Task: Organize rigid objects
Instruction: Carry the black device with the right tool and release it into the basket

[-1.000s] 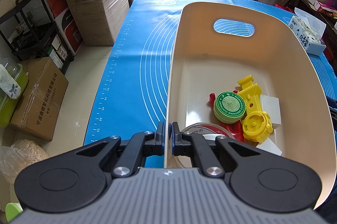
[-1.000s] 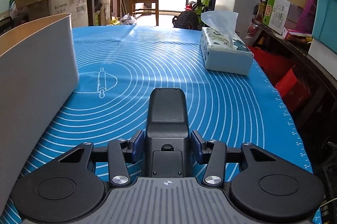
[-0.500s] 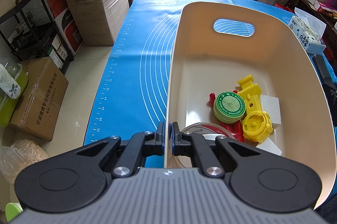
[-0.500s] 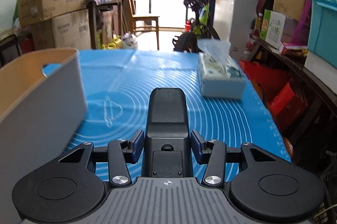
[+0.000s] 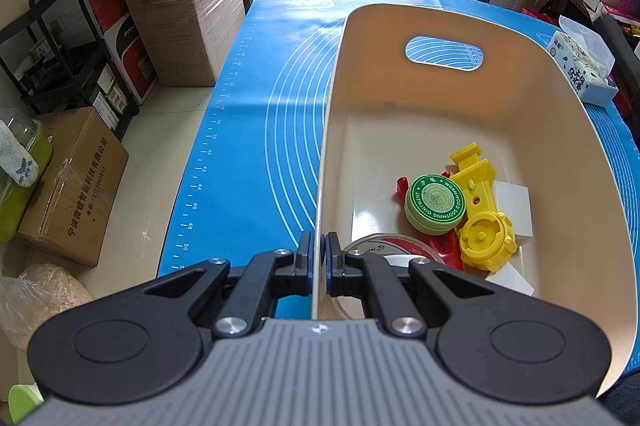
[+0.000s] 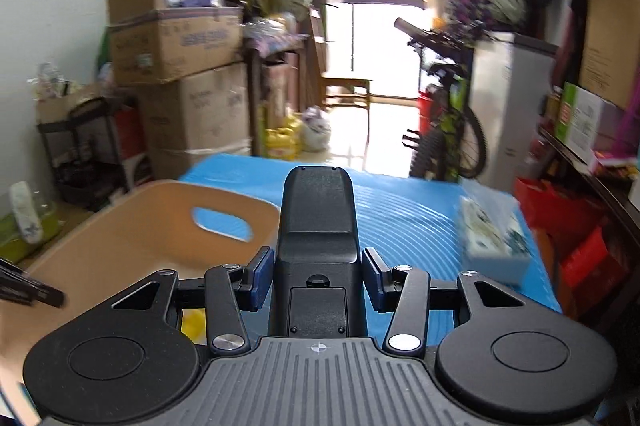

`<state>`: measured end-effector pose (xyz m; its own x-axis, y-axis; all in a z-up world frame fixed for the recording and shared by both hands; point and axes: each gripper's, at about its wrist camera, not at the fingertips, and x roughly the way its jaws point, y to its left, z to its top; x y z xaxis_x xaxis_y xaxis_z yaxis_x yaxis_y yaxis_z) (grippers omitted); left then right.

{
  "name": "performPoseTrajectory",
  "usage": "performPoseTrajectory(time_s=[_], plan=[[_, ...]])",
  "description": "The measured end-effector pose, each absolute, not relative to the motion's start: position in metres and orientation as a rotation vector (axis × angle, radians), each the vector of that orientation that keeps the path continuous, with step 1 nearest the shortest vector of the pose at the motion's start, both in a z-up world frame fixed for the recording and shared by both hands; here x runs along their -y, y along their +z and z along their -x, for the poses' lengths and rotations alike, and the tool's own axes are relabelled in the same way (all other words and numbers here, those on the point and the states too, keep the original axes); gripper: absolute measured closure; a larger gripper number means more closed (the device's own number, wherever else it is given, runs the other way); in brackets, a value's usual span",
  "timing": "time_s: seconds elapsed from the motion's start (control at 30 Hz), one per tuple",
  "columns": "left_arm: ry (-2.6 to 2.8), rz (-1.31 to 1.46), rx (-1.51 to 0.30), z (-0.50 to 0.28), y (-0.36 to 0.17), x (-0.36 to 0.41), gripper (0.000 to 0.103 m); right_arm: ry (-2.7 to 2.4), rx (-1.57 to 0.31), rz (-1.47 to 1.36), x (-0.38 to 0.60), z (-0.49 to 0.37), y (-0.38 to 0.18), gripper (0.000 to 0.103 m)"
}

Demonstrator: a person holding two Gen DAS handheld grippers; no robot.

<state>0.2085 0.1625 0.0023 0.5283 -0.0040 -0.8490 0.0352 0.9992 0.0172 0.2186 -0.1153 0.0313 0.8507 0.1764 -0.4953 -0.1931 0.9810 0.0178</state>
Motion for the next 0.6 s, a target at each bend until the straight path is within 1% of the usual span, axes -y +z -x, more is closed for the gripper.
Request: performPoseTrajectory(time_s=[0.13,0.27,0.6], plan=[[-0.024,-0.032,-1.013,-0.209,0.002,-0.162,0.096,0.244,-0.526,0.046,0.089,-0.222,0.045,0.05],[-0.024,-0.034,-1.014,-0.209,0.002,-0.162,0.096,0.291,-0.563,0.064,0.064,-0.226,0.047,0.05],[-0.024,-0.037,-1.016,-0.209,0.002,-0.161,0.096,0.375,-0.723,0.187,-0.003,-0.24,0.016,0.05]])
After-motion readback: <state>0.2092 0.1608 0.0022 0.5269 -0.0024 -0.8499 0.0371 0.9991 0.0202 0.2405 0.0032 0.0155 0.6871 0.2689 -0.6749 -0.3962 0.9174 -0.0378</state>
